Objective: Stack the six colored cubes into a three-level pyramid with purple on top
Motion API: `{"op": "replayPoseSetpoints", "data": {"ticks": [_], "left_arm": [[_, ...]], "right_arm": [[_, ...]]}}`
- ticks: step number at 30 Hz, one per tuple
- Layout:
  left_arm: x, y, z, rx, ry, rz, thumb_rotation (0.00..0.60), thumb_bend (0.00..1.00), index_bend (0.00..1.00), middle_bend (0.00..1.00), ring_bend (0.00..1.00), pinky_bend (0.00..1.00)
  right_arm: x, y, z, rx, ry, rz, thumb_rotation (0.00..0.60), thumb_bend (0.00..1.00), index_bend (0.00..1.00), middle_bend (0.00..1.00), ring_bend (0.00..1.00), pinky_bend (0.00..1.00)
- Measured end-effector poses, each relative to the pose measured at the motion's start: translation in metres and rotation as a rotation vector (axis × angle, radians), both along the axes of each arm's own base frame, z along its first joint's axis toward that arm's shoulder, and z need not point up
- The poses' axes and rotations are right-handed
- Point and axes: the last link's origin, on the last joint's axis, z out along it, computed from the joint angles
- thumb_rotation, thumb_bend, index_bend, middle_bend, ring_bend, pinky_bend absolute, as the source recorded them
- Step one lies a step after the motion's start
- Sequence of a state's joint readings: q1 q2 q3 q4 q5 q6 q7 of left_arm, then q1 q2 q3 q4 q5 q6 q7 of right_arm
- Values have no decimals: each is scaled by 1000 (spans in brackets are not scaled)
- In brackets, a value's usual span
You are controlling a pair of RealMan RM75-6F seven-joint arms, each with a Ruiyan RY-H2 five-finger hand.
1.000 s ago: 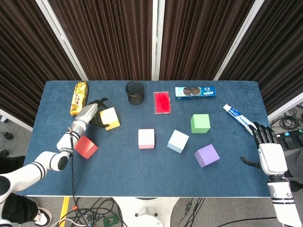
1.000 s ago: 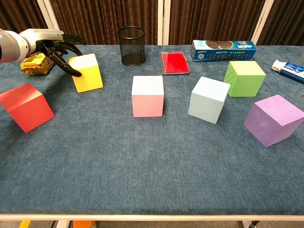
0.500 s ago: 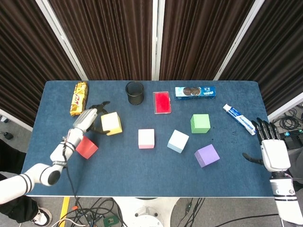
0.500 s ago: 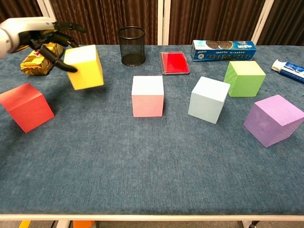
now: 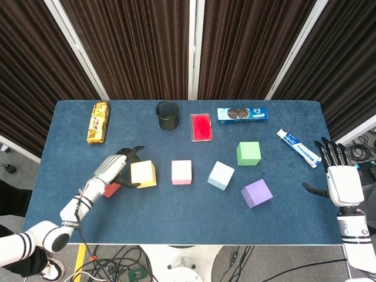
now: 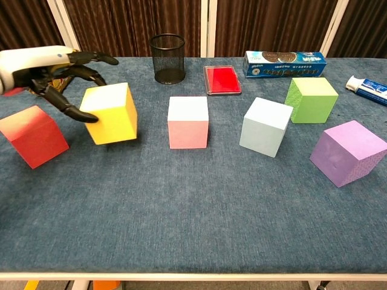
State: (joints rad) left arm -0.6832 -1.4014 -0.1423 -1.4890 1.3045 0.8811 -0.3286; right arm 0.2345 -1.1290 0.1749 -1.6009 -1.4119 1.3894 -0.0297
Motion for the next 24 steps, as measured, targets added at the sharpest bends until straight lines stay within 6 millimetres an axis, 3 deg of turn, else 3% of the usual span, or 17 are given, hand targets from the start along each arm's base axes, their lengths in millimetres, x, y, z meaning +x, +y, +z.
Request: {"op": "replayPoseSetpoints", "data": {"ticks": [16, 24], "left_arm": [[23, 10, -33, 12, 24, -86, 600, 239, 74, 616, 147, 94], [32, 17, -38, -9, -2, -82, 600, 239, 75, 617, 147, 93]], "right_arm": [[0, 4, 5, -16, -4, -7, 600, 0, 0, 0, 0, 0], [-1, 5, 5, -14, -2, -16, 600, 0, 0, 0, 0, 0]]}}
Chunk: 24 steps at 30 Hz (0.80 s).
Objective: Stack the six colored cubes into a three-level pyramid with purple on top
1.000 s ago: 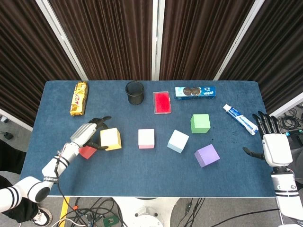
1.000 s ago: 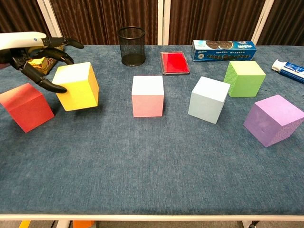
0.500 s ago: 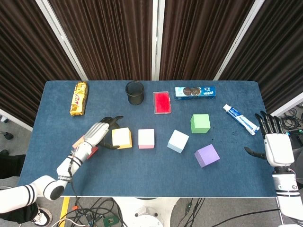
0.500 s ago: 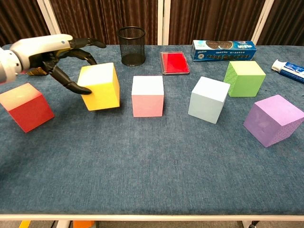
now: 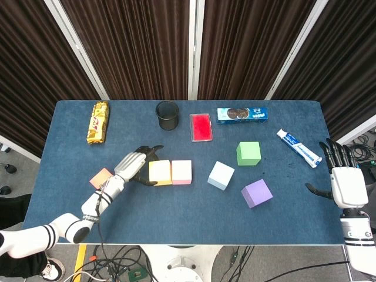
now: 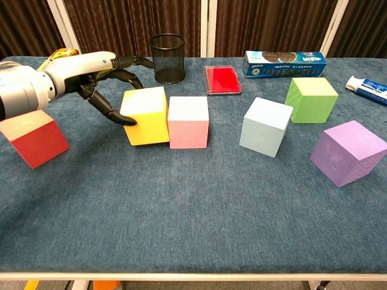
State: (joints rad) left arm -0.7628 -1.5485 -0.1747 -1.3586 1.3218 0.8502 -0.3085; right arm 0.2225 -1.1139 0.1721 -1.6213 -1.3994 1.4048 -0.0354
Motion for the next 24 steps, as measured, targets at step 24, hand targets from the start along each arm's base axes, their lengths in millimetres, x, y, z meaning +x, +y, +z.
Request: {"op": "replayPoseSetpoints", "data": {"ticks": [24], "left_arm": [[-1, 5, -14, -1, 46, -27, 600, 239, 75, 624, 147, 90]], "right_arm": [[-4, 1, -3, 10, 5, -14, 600, 0, 0, 0, 0, 0]]}}
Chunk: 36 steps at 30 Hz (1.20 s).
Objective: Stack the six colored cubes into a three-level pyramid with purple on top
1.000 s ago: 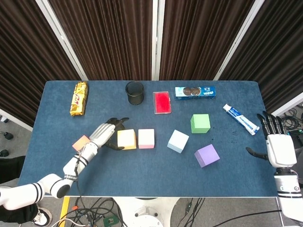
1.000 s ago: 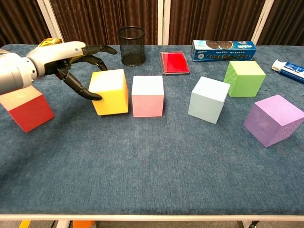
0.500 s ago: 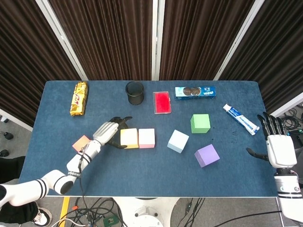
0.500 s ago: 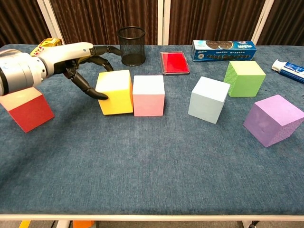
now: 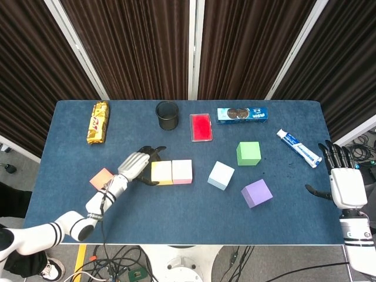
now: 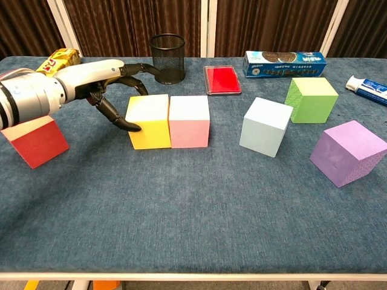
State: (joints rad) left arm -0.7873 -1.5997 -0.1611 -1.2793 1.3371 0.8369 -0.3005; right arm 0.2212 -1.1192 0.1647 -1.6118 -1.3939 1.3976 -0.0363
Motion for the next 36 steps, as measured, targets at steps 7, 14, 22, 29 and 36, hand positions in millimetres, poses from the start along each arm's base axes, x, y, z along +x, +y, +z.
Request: {"op": "replayPoseSetpoints", "data": {"ticks": [7, 14, 22, 29, 36], "left_arm": [[0, 1, -2, -35, -5, 27, 600, 238, 75, 616, 147, 89], [0, 4, -1, -35, -1, 34, 600, 238, 74, 609, 147, 85], [1, 3, -1, -30, -6, 29, 600, 239, 74, 608, 147, 81], [-1, 4, -2, -25, -5, 40, 600, 239, 74, 608, 147, 81], [1, 4, -2, -26, -3, 31, 600, 238, 75, 605, 147, 78]], "right_arm": [[-3, 1, 0, 1, 0, -11, 600, 0, 0, 0, 0, 0], [-5, 1, -1, 4, -1, -13, 600, 0, 0, 0, 0, 0], [-3, 1, -1, 2, 1, -8, 600, 0, 0, 0, 0, 0], [-4, 1, -1, 3, 1, -10, 600, 0, 0, 0, 0, 0], [-4, 1, -1, 5, 1, -11, 600, 0, 0, 0, 0, 0]]}}
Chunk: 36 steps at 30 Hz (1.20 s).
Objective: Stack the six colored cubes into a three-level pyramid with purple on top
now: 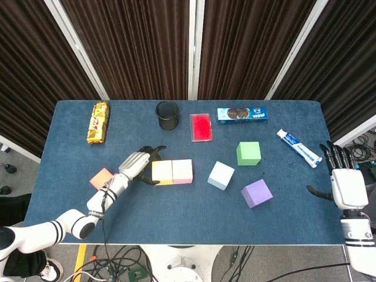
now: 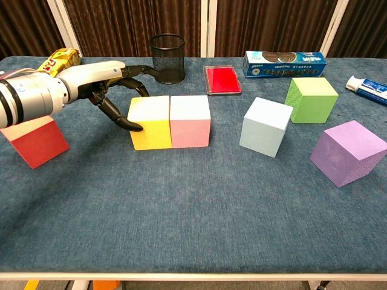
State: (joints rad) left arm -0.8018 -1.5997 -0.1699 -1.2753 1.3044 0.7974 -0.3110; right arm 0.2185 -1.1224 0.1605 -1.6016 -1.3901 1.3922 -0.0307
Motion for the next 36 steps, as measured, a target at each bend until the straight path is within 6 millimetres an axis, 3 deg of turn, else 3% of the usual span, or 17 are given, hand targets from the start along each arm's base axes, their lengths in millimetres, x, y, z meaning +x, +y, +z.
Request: {"op": "replayPoseSetpoints", "data": {"ticks": [6, 18, 36], "left_arm": [[-1, -3, -2, -11, 20, -17, 600, 237, 74, 543, 147, 71], [0, -5, -3, -8, 11, -16, 600, 236, 74, 234, 113, 71], [3, -10, 0, -34, -8, -29, 600, 224, 74, 149, 79, 58]], "right_arm": [[-1, 0, 0, 3, 1, -5, 600, 0, 0, 0, 0, 0], [-2, 2, 0, 3, 1, -9, 600, 0, 0, 0, 0, 0], [0, 2, 0, 3, 5, -4, 600, 0, 0, 0, 0, 0]]}}
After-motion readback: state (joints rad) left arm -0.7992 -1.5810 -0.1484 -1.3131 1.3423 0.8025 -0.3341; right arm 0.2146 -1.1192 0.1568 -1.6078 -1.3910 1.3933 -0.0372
